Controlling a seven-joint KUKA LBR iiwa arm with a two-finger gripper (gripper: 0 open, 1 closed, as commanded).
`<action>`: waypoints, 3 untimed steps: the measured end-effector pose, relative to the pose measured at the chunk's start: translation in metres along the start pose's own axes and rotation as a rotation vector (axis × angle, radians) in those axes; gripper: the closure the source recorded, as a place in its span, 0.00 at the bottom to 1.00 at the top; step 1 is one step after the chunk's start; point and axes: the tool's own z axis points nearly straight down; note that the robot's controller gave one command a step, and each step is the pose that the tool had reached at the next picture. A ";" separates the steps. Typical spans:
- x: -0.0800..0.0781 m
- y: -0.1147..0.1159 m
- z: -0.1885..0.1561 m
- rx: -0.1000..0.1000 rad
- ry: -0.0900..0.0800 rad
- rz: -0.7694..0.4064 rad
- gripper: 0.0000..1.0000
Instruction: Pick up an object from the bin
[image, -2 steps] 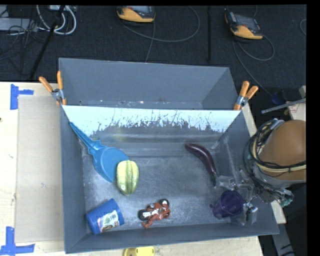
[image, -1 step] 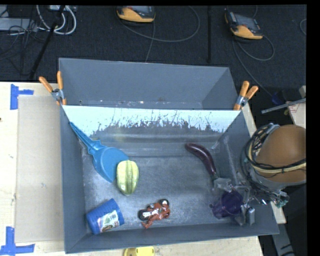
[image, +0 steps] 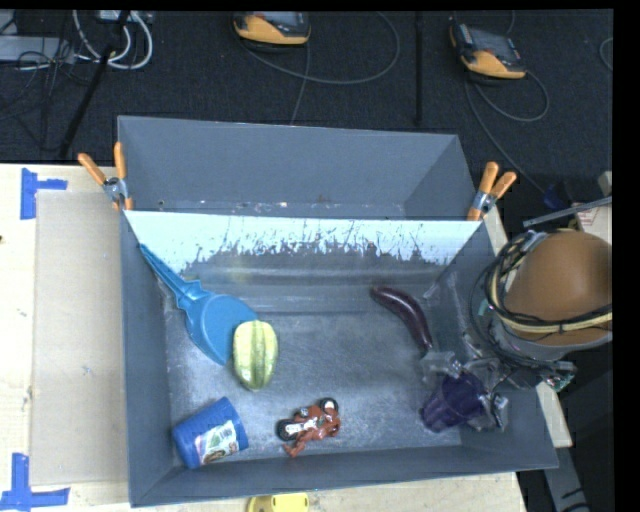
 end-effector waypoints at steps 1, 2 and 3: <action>0.000 0.000 0.000 0.001 -0.001 0.000 1.00; 0.000 0.000 -0.001 0.003 -0.002 0.000 1.00; 0.001 0.002 -0.003 0.004 -0.004 0.000 1.00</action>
Offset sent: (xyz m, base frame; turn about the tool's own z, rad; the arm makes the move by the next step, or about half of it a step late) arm 0.0000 -0.0001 0.0019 0.0001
